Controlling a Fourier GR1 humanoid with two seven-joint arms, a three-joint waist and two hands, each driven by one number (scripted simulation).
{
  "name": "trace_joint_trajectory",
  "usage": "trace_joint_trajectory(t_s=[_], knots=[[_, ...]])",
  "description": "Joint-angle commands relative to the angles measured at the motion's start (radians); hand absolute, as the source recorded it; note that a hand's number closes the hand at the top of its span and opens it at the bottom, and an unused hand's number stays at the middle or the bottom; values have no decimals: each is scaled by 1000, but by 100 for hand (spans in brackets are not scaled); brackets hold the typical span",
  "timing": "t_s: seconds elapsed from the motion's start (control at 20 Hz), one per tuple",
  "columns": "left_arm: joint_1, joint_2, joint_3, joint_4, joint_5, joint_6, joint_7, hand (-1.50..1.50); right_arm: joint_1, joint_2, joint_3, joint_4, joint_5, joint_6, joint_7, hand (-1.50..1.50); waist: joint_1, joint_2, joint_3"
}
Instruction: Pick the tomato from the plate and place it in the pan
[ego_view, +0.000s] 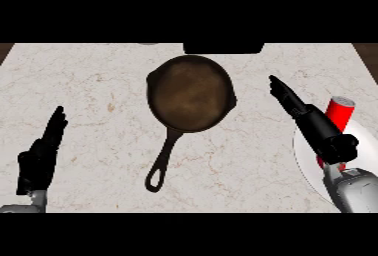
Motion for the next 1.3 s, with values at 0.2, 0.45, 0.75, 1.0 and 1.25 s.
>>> trace_joint_trajectory(t_s=[0.2,0.45,0.75,1.0,1.25], knots=[[-55,79,75,84,-1,11,179,0,33,6,-347,-10,-272,-36,-127,-150,-9,-35,26],[30,72,97,108,28,11,172,0,164,-36,-552,129,-36,-411,-59,150,-94,-32,27],[-71,93,73,102,21,-35,289,0,385,200,-649,-9,-203,-354,-434,-150,-2,-38,23],[-23,90,87,123,18,-88,228,0,572,118,-620,-273,-131,-310,-241,-150,17,-38,20],[-79,89,94,121,17,-78,259,0,595,-100,-612,-309,0,-288,38,-150,29,-33,17]])
